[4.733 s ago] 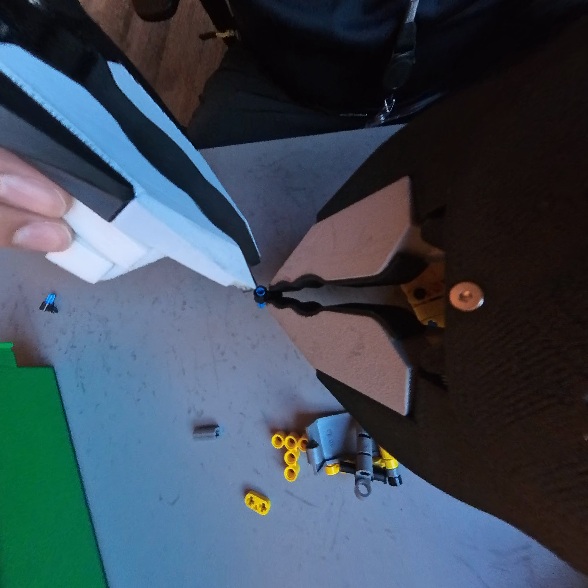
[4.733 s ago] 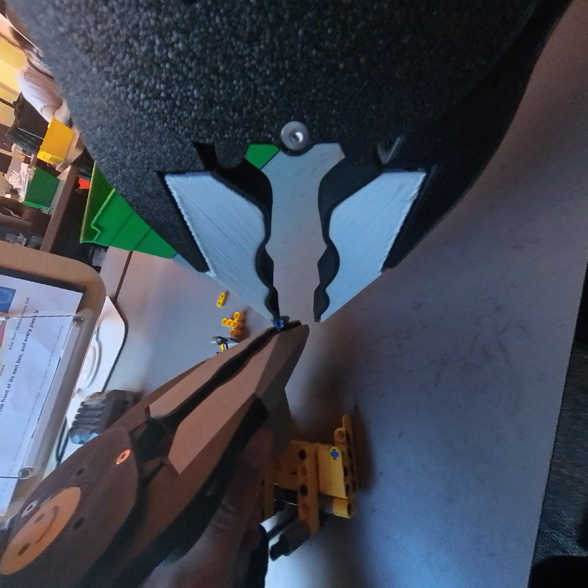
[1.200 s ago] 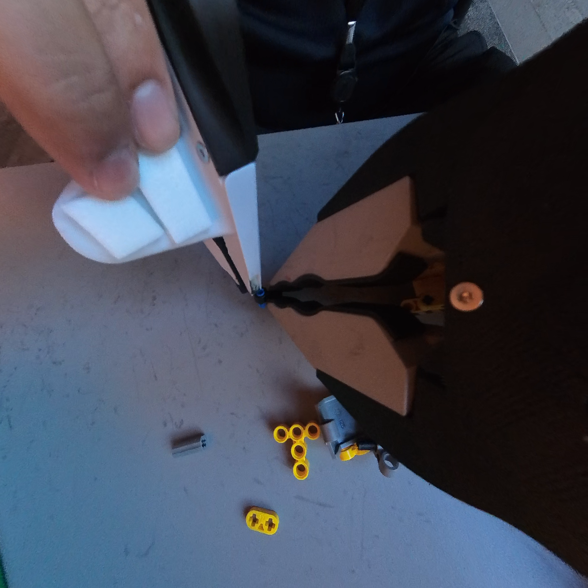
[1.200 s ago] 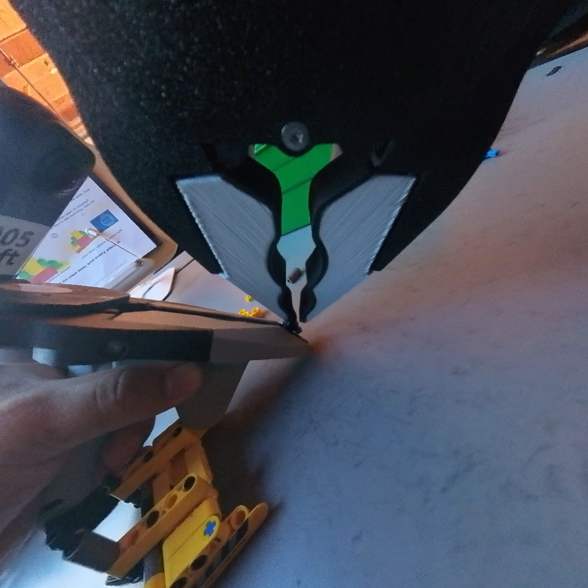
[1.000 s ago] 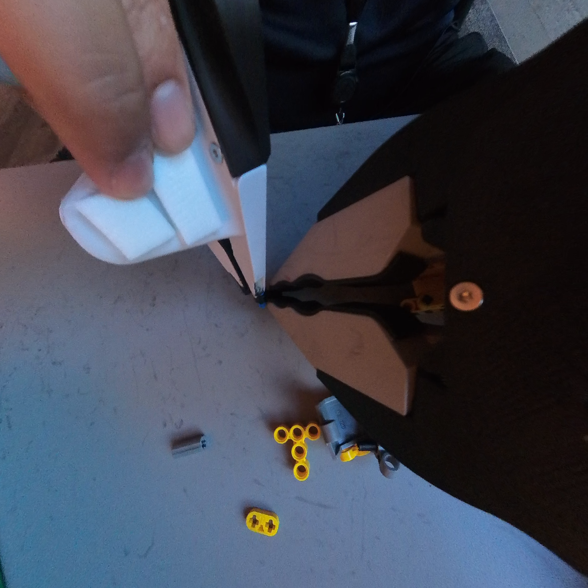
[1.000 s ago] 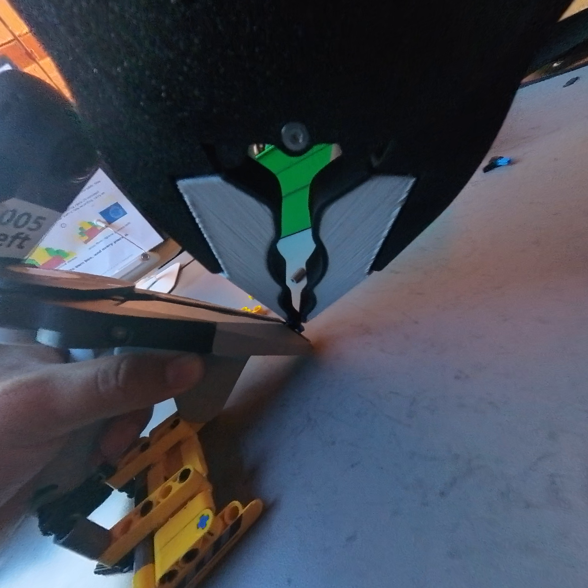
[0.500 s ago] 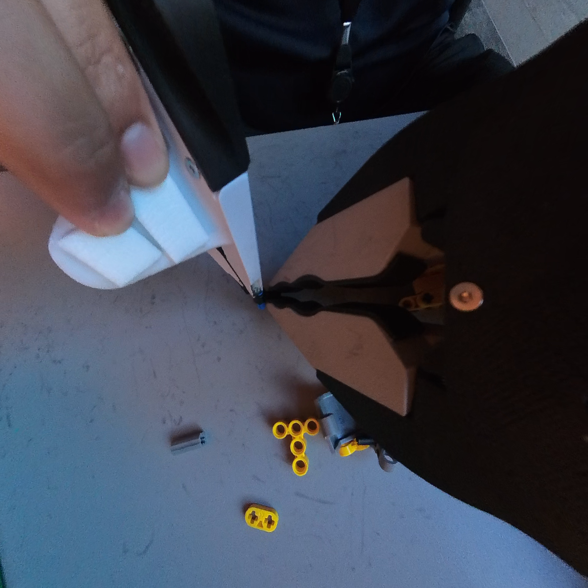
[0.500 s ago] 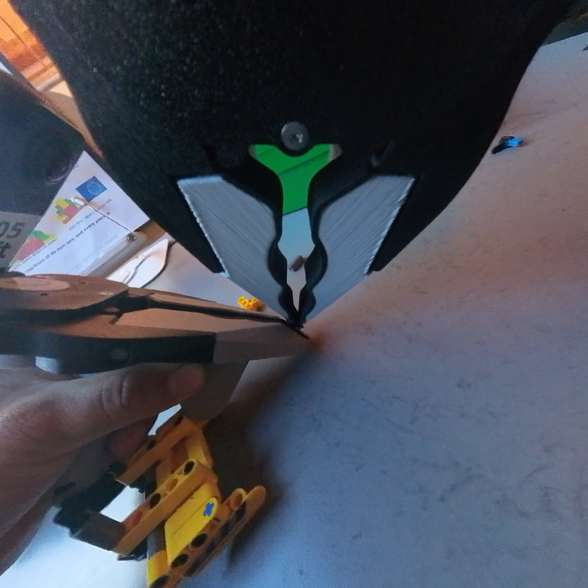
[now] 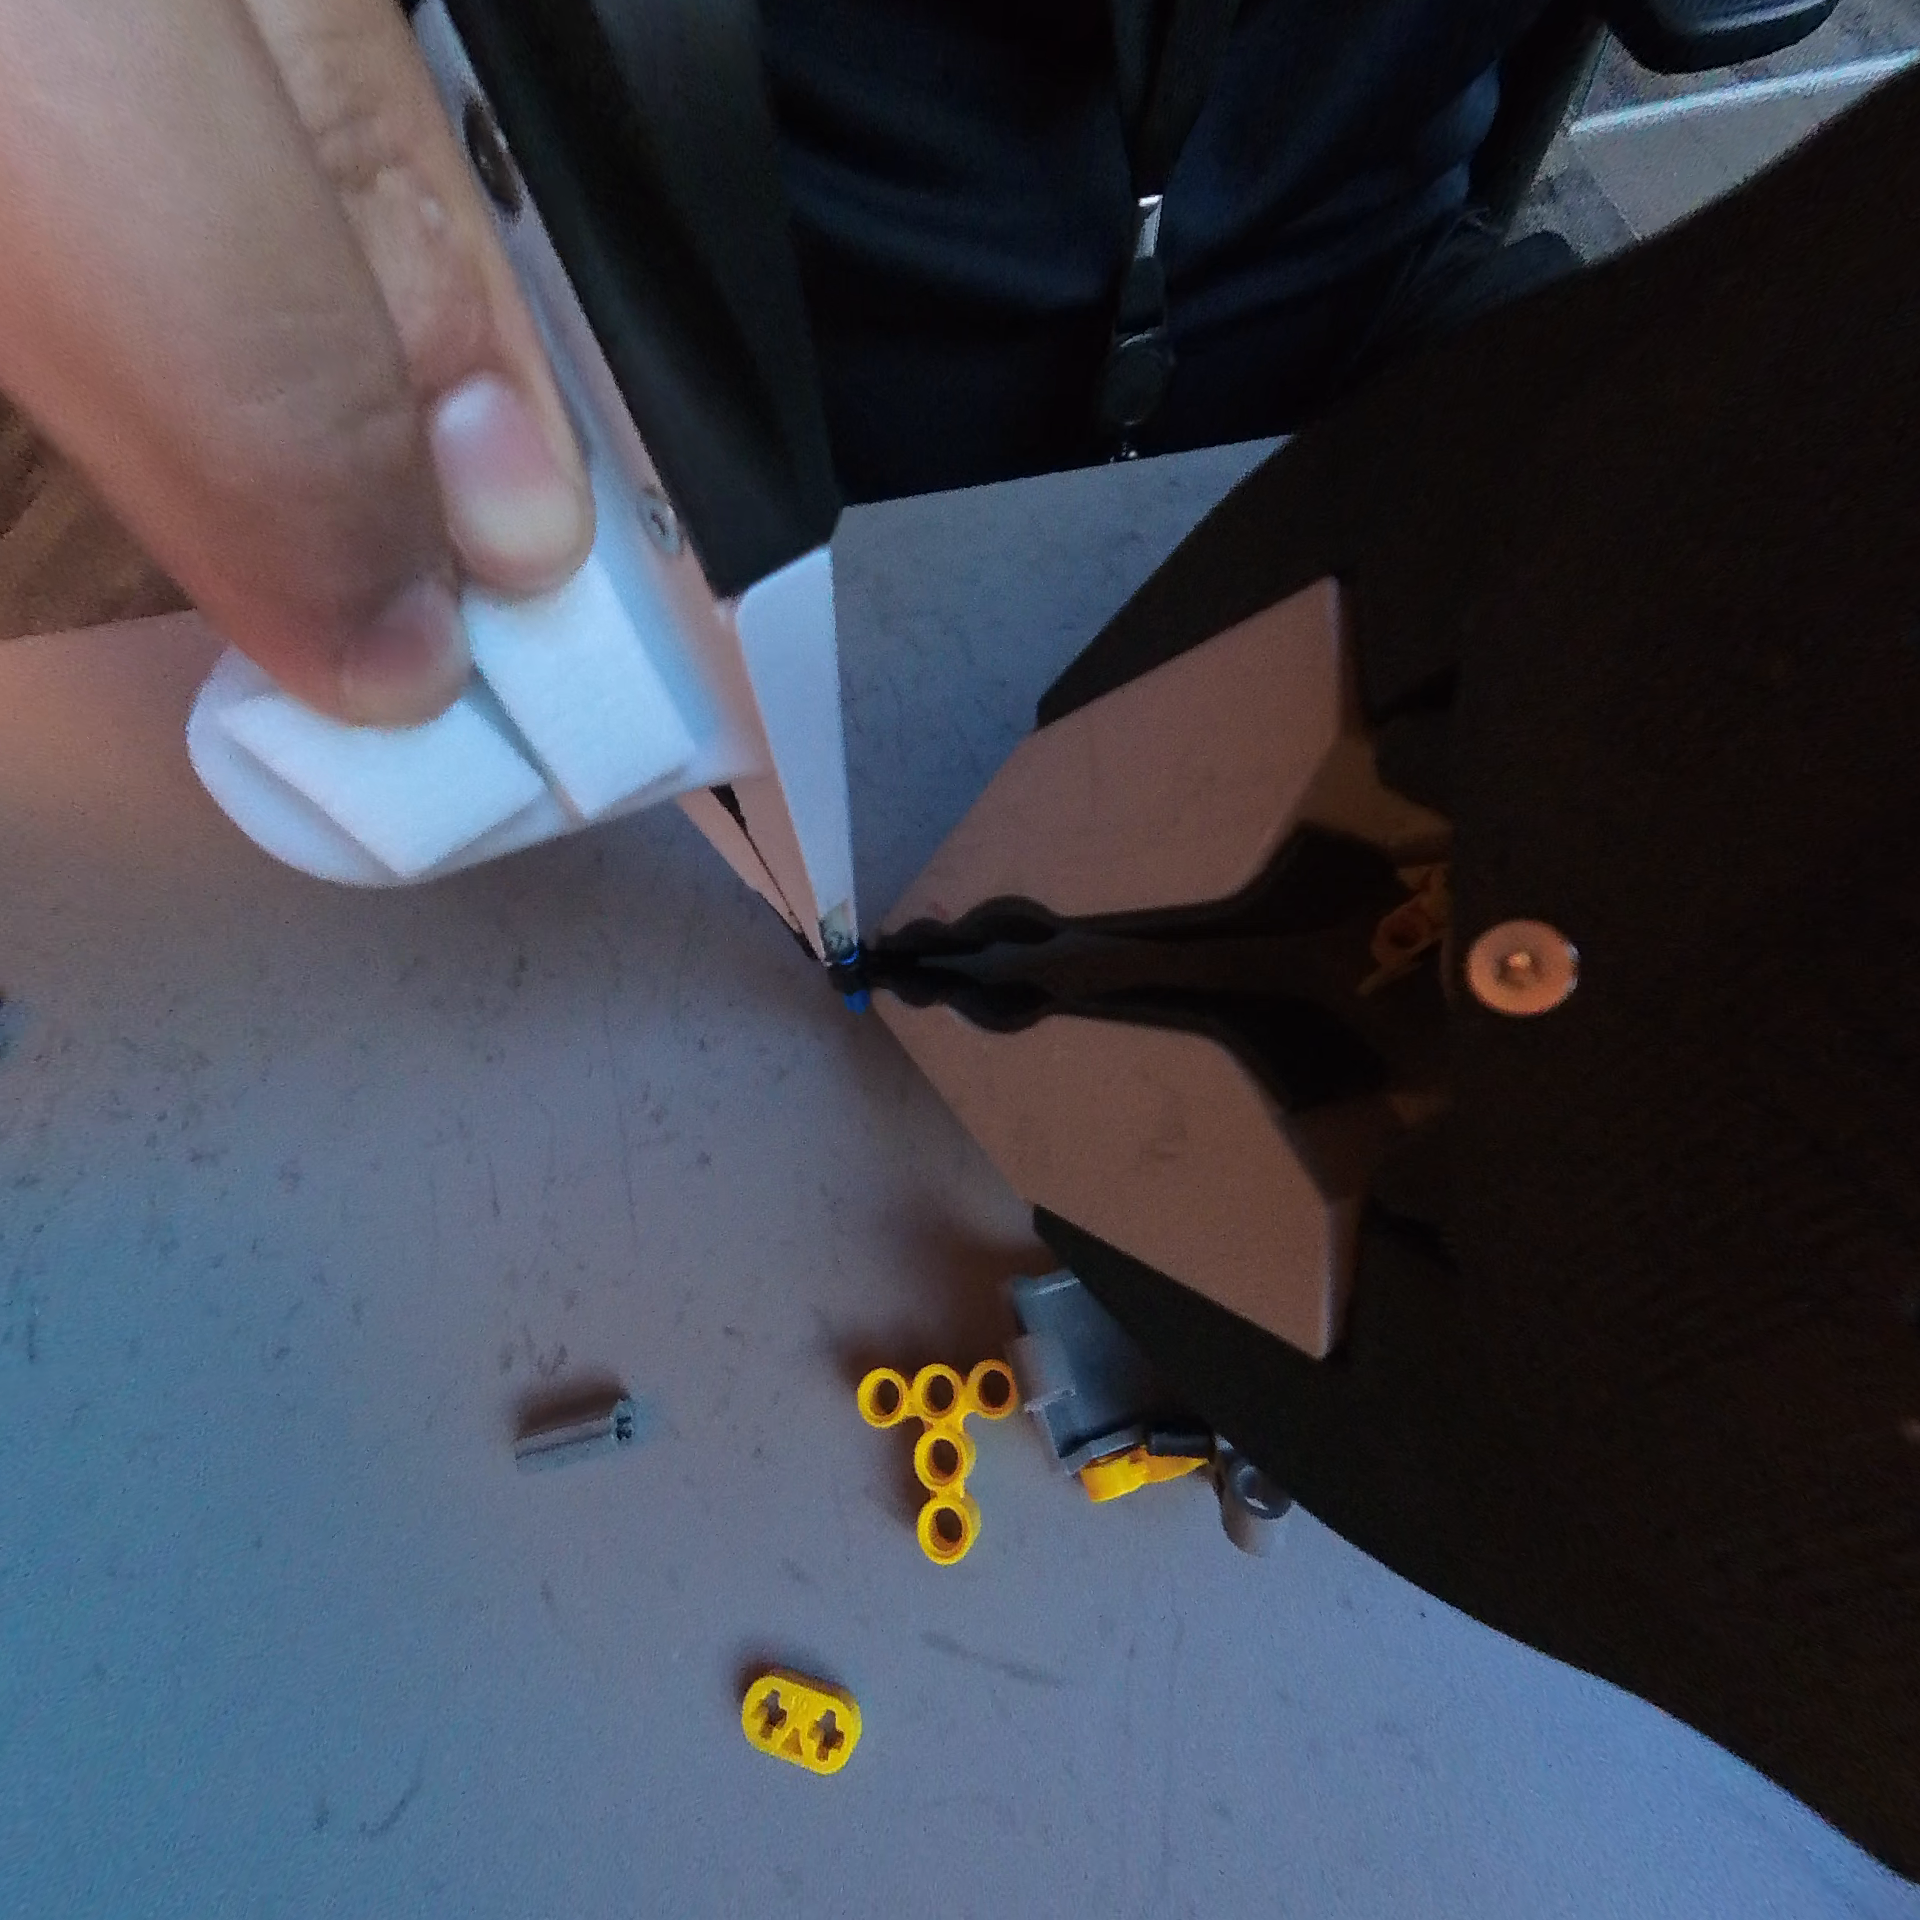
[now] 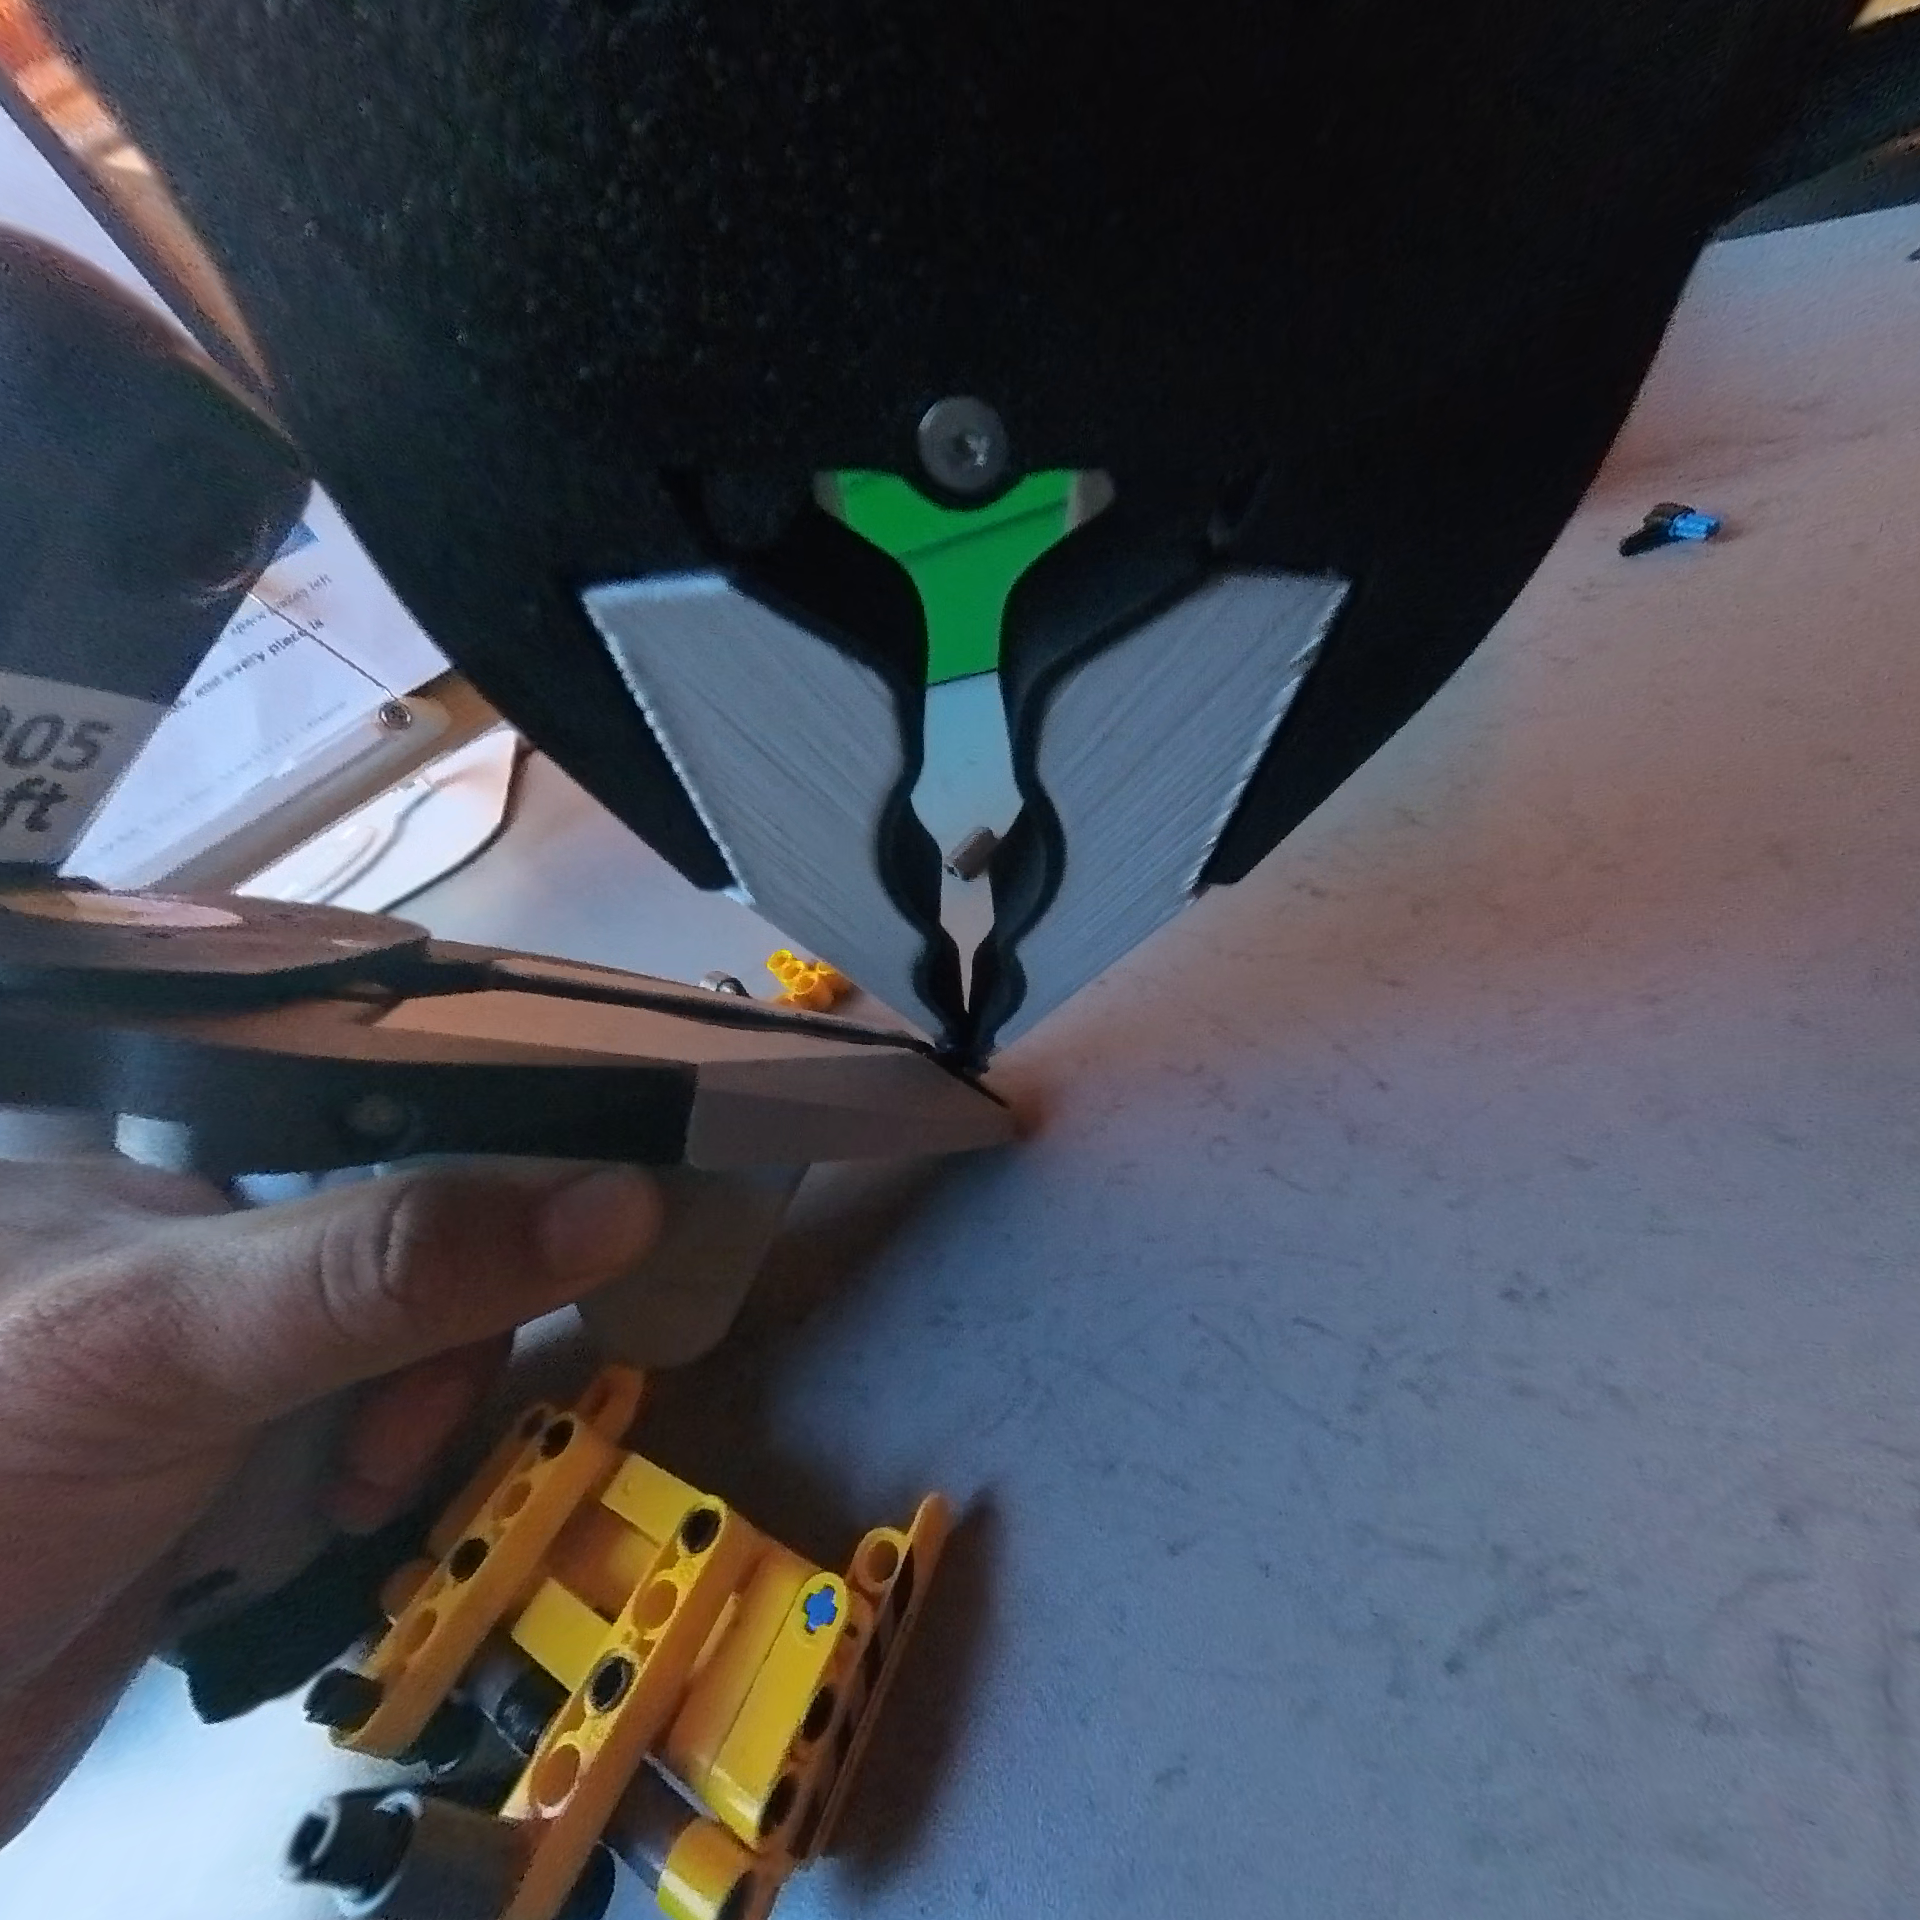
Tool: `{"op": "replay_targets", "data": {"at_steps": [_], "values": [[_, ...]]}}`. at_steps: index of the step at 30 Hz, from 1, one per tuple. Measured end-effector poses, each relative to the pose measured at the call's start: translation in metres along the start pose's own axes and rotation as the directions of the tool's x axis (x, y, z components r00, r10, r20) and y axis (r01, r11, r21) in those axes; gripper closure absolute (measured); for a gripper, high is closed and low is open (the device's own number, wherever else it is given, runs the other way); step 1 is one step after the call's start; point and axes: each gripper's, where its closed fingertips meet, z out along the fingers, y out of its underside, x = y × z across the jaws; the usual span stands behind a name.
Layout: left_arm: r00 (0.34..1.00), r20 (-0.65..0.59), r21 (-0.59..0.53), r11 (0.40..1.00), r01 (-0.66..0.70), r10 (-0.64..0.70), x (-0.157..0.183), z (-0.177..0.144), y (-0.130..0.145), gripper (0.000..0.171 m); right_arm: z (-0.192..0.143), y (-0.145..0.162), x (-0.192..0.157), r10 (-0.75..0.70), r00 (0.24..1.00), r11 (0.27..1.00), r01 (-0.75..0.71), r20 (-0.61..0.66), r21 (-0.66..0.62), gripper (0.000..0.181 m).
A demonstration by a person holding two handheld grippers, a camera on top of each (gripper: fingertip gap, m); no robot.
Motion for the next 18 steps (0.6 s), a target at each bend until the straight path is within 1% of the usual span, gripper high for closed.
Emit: {"op": "replay_targets", "data": {"at_steps": [3, 4, 5, 6, 8, 10, 11, 14, 15, 17, 18], "values": [[1.000, 0.003, 0.003, 1.000, 0.012, -0.012, -0.001, 0.000, 0.000, 0.171, -0.001, -0.002, -0.001, -0.002, 0.999, 1.000, 0.001, 0.054, 0.017, 0.181], [1.000, 0.005, 0.012, 1.000, 0.016, -0.016, -0.001, 0.001, -0.001, 0.171, 0.001, -0.006, -0.005, 0.012, 0.996, 0.999, -0.015, 0.087, 0.035, 0.181], [1.000, -0.002, 0.015, 1.000, 0.001, -0.001, 0.002, 0.004, -0.003, 0.171, 0.008, -0.008, -0.018, 0.008, 0.988, 1.000, -0.011, 0.156, 0.020, 0.181], [1.000, 0.022, -0.005, 1.000, -0.018, 0.018, 0.001, 0.003, -0.002, 0.171, 0.010, -0.011, -0.019, -0.022, 0.988, 1.000, 0.019, 0.155, 0.024, 0.181], [0.995, 0.094, -0.015, 0.999, -0.036, 0.037, -0.006, -0.005, -0.001, 0.171, 0.011, -0.004, -0.013, -0.007, 0.993, 1.000, 0.010, 0.114, -0.024, 0.181], [0.997, 0.070, 0.008, 1.000, -0.027, 0.026, -0.004, -0.005, -0.002, 0.171, 0.005, 0.006, -0.020, 0.093, 0.982, 0.995, -0.089, 0.161, -0.035, 0.181], [0.998, 0.066, -0.002, 1.000, -0.022, 0.022, -0.006, -0.003, 0.001, 0.171, 0.002, 0.013, -0.019, 0.159, 0.975, 0.987, -0.155, 0.153, -0.039, 0.181], [0.998, 0.055, 0.023, 1.000, -0.009, 0.008, -0.005, -0.001, -0.002, 0.171, -0.009, 0.020, -0.018, 0.326, 0.941, 0.944, -0.329, 0.096, 0.021, 0.181], [0.998, 0.056, 0.028, 1.000, -0.007, 0.005, -0.005, 0.000, -0.003, 0.171, -0.012, 0.021, -0.016, 0.365, 0.929, 0.929, -0.368, 0.054, 0.039, 0.181], [1.000, 0.018, 0.038, 0.999, 0.023, -0.024, 0.000, 0.004, -0.005, 0.171, -0.015, 0.015, -0.010, 0.424, 0.905, 0.903, -0.419, -0.028, 0.097, 0.181], [0.999, -0.001, 0.041, 0.998, 0.041, -0.041, 0.001, 0.005, -0.005, 0.171, -0.015, 0.012, -0.008, 0.439, 0.896, 0.896, -0.430, -0.071, 0.112, 0.177]]}}
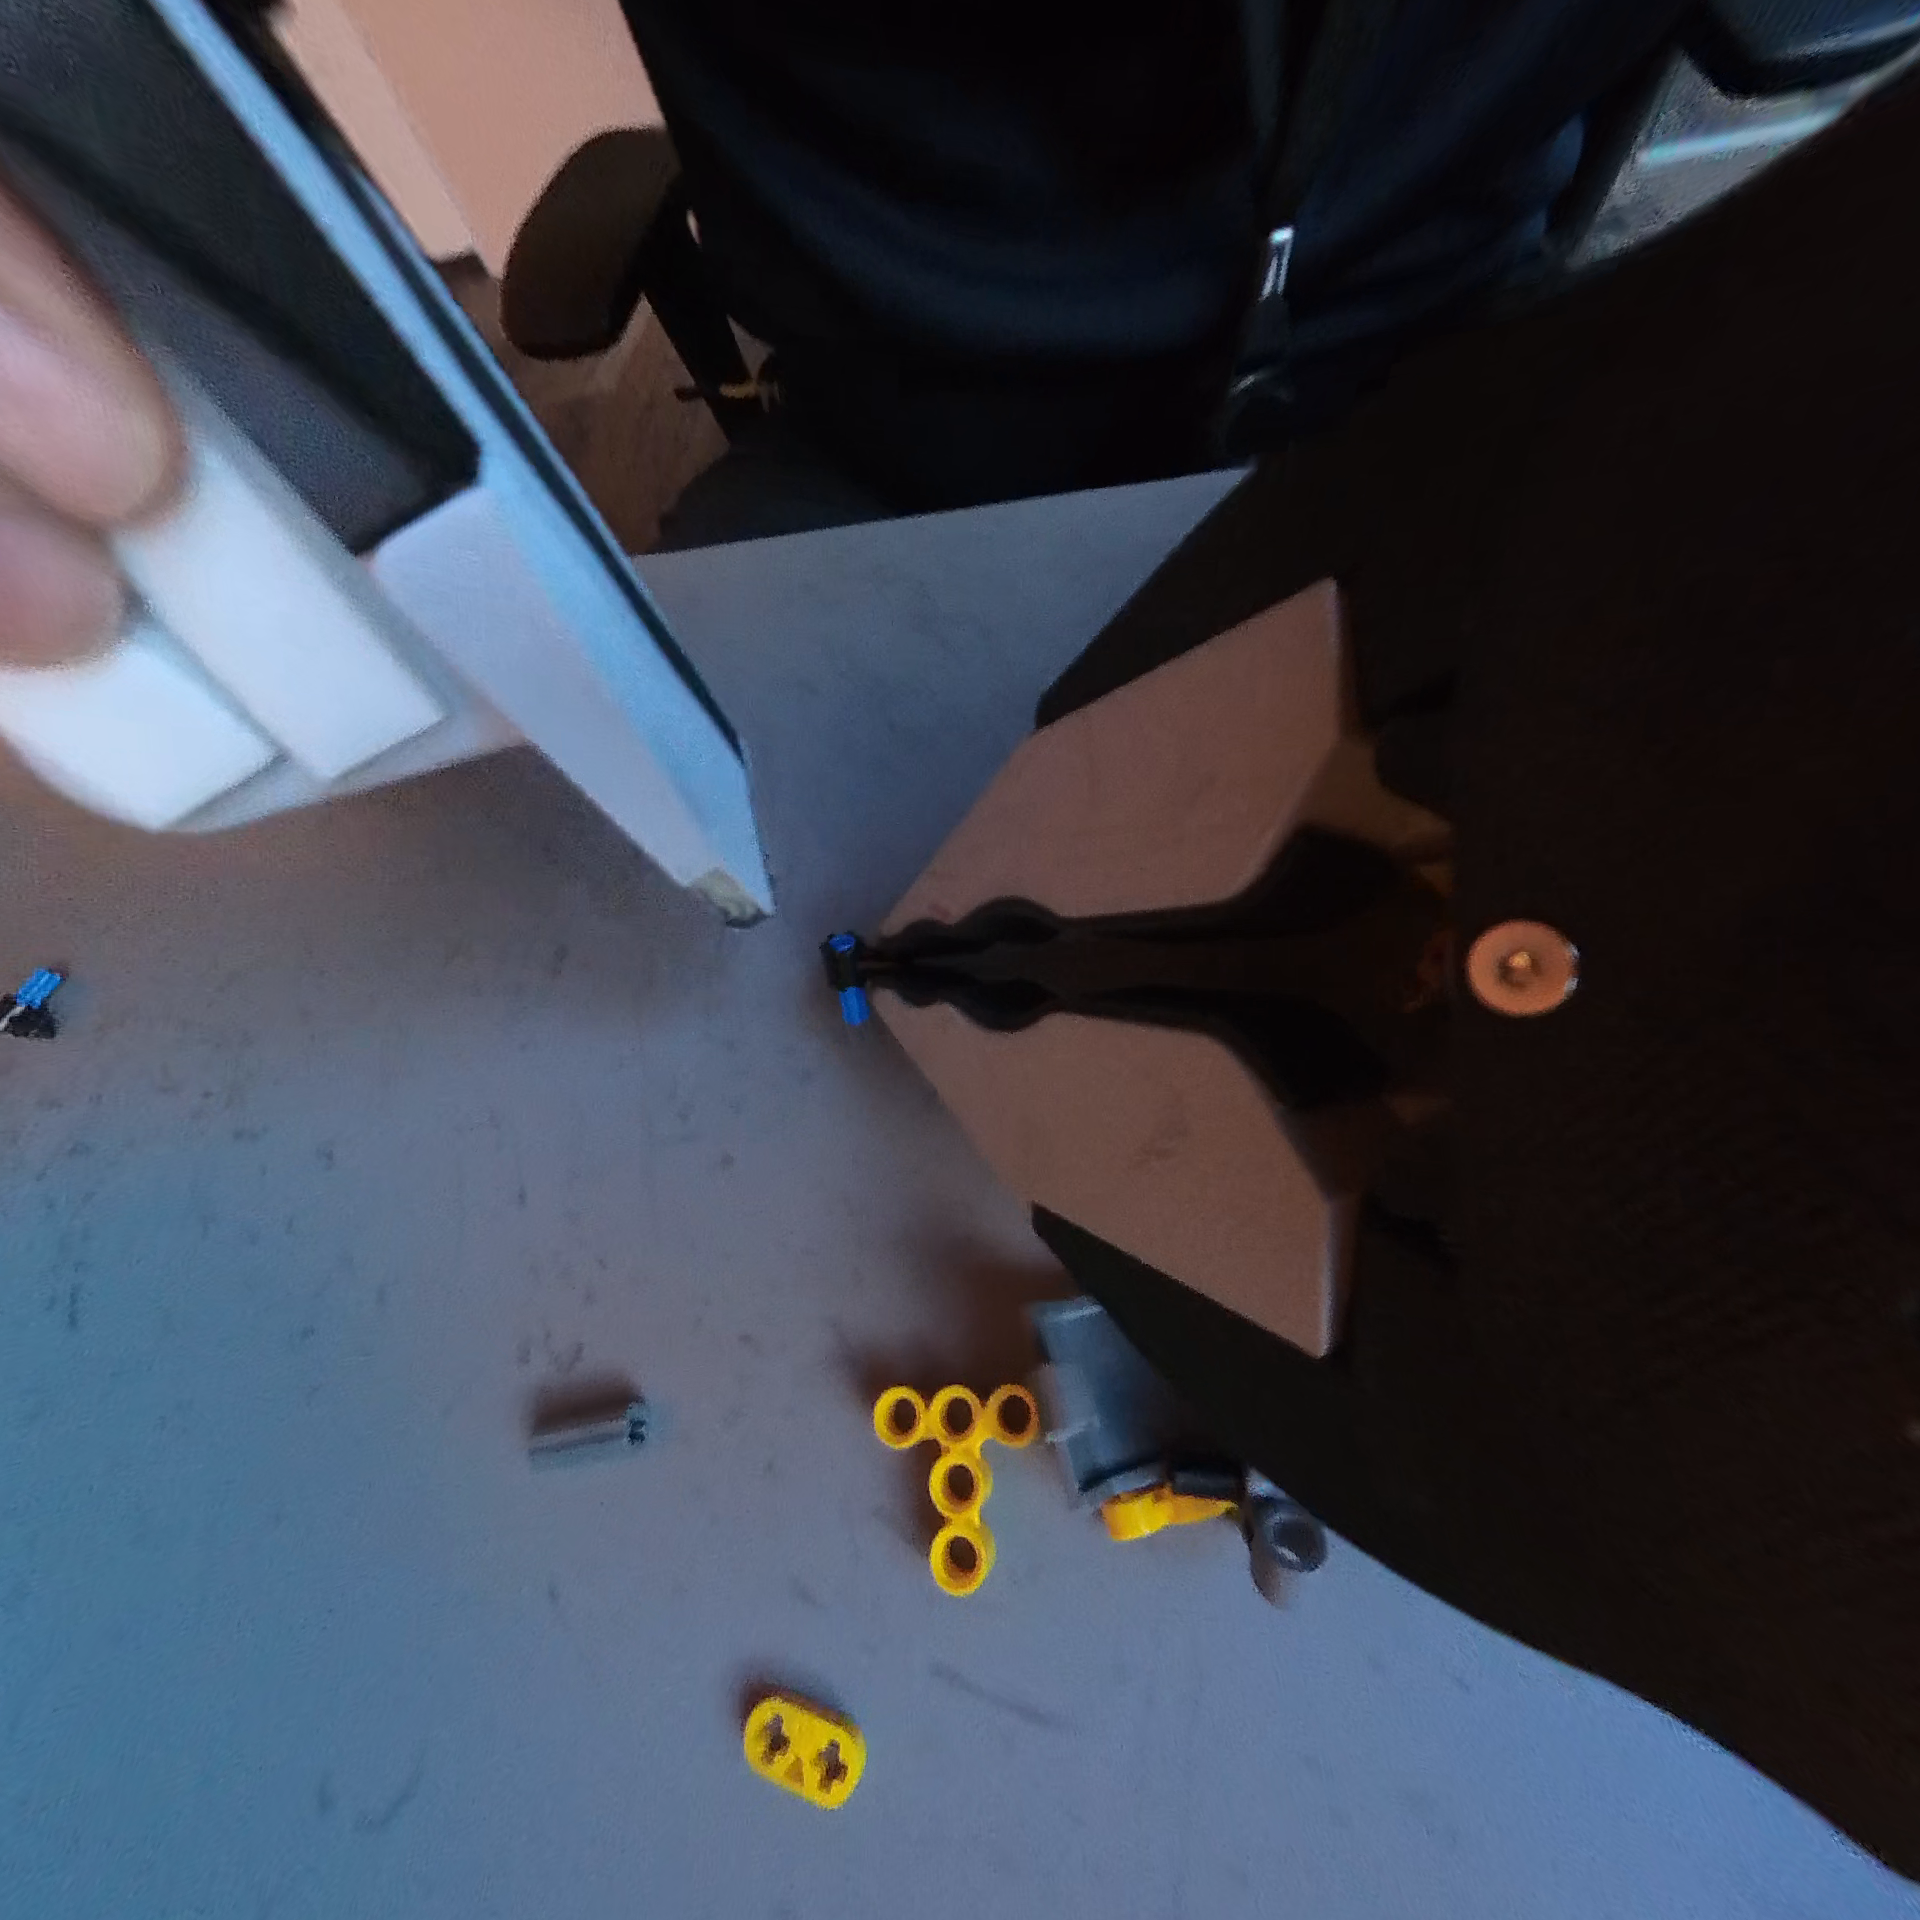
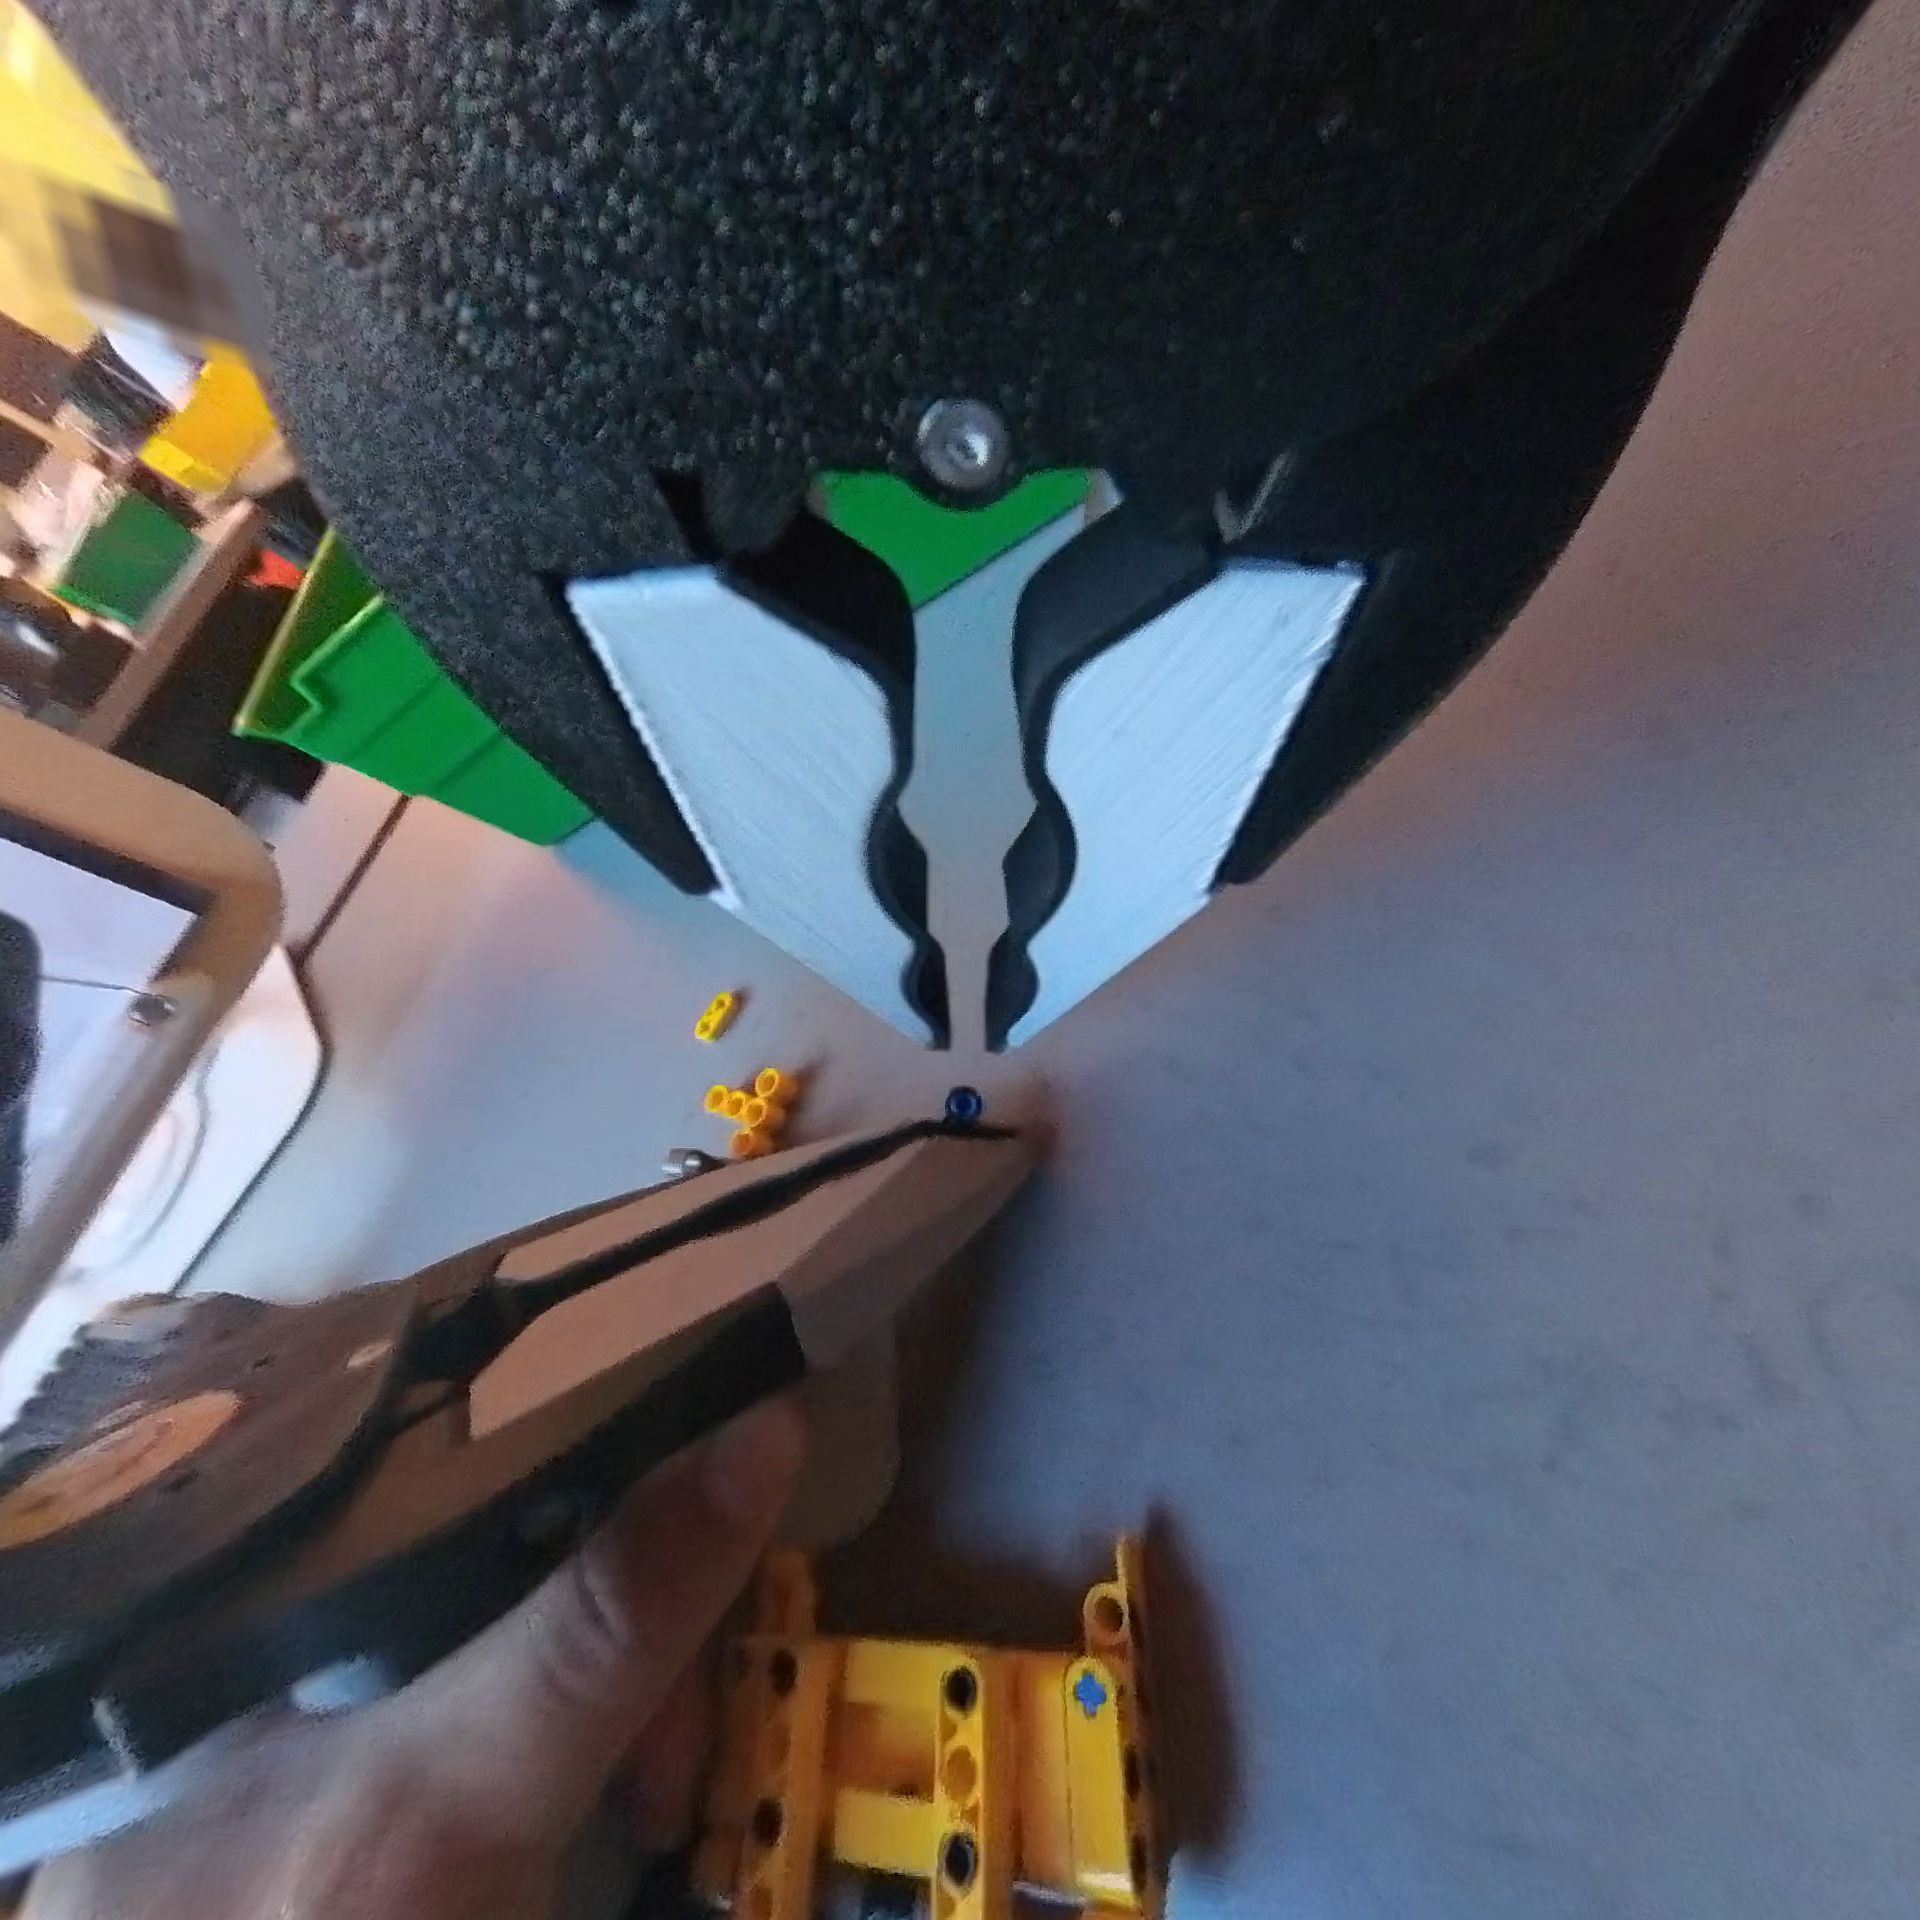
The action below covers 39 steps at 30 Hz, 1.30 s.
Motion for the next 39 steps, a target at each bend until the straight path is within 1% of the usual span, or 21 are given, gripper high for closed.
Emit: {"op": "replay_targets", "data": {"at_steps": [1, 3, 5, 7, 10, 12, 13, 14, 15, 20, 23, 26, 28, 30, 33, 34, 37, 39], "values": [[1.000, -0.018, 0.018, 1.000, 0.020, -0.019, 0.001, 0.000, -0.003, 0.171, 0.002, -0.001, -0.002, 0.001, 0.999, 1.000, -0.001, -0.035, -0.003, 0.175], [0.990, -0.122, 0.074, 0.995, 0.073, -0.064, 0.013, -0.004, -0.012, 0.171, 0.004, 0.002, -0.010, 0.014, 0.998, 1.000, -0.015, -0.059, -0.022, 0.169], [0.966, -0.238, 0.081, 0.990, 0.119, -0.097, 0.025, -0.006, -0.013, 0.171, 0.001, 0.003, -0.018, 0.100, 0.994, 0.995, -0.100, -0.034, 0.008, 0.165], [0.965, -0.228, 0.070, 0.986, 0.148, -0.129, 0.019, -0.004, -0.012, 0.171, -0.003, 0.002, -0.017, 0.185, 0.982, 0.981, -0.182, -0.033, 0.062, 0.164], [0.976, -0.211, 0.069, 0.995, 0.075, -0.059, 0.023, -0.003, -0.013, 0.171, -0.001, -0.003, -0.015, 0.226, 0.974, 0.970, -0.222, -0.035, 0.096, 0.158], [0.977, -0.210, 0.047, 0.998, 0.033, -0.022, 0.028, -0.001, -0.008, 0.171, 0.001, -0.009, -0.012, 0.274, 0.962, 0.953, -0.269, -0.016, 0.142, 0.159], [0.979, -0.206, 0.048, 0.999, 0.015, -0.005, 0.029, 0.000, -0.008, 0.171, 0.001, -0.010, -0.012, 0.302, 0.953, 0.940, -0.298, 0.001, 0.165, 0.162], [0.979, -0.205, 0.047, 0.999, 0.000, 0.010, 0.031, 0.000, -0.007, 0.171, 0.001, -0.011, -0.012, 0.321, 0.947, 0.928, -0.320, 0.025, 0.191, 0.173], [0.978, -0.207, 0.042, 0.999, -0.017, 0.026, 0.033, 0.000, -0.006, 0.171, 0.000, -0.012, -0.012, 0.340, 0.940, 0.915, -0.340, 0.039, 0.218, 0.179], [0.980, -0.195, 0.021, 0.999, -0.032, 0.035, 0.032, 0.003, -0.004, 0.171, 0.000, -0.016, -0.015, 0.431, 0.887, 0.838, -0.462, 0.165, 0.289, 0.177], [0.981, -0.189, 0.023, 0.999, -0.038, 0.041, 0.032, 0.003, -0.003, 0.171, -0.001, -0.018, -0.015, 0.488, 0.830, 0.771, -0.555, 0.271, 0.311, 0.177], [0.988, -0.146, 0.006, 0.998, -0.055, 0.055, 0.028, 0.004, -0.001, 0.171, 0.001, -0.019, -0.018, 0.546, 0.753, 0.705, -0.650, 0.368, 0.284, 0.178], [0.992, -0.095, -0.019, 0.996, -0.084, 0.081, 0.023, 0.007, 0.002, 0.169, 0.002, -0.019, -0.023, 0.580, 0.686, 0.664, -0.710, 0.440, 0.234, 0.179], [0.991, -0.041, -0.044, 0.991, -0.128, 0.126, 0.019, 0.009, 0.004, 0.168, 0.003, -0.020, -0.027, 0.613, 0.604, 0.611, -0.771, 0.509, 0.178, 0.181], [0.982, 0.010, -0.048, 0.981, -0.190, 0.191, 0.016, 0.010, 0.003, 0.168, 0.001, -0.021, -0.028, 0.648, 0.480, 0.519, -0.847, 0.591, 0.118, 0.181], [0.979, 0.020, -0.048, 0.978, -0.202, 0.204, 0.016, 0.010, 0.003, 0.168, 0.001, -0.021, -0.028, 0.654, 0.453, 0.499, -0.860, 0.606, 0.105, 0.181], [0.977, 0.022, -0.048, 0.976, -0.212, 0.213, 0.016, 0.010, 0.003, 0.168, 0.001, -0.022, -0.029, 0.657, 0.407, 0.462, -0.883, 0.634, 0.088, 0.181], [0.977, 0.014, -0.046, 0.976, -0.213, 0.214, 0.017, 0.009, 0.003, 0.168, 0.001, -0.024, -0.030, 0.655, 0.391, 0.450, -0.889, 0.647, 0.082, 0.181]]}}
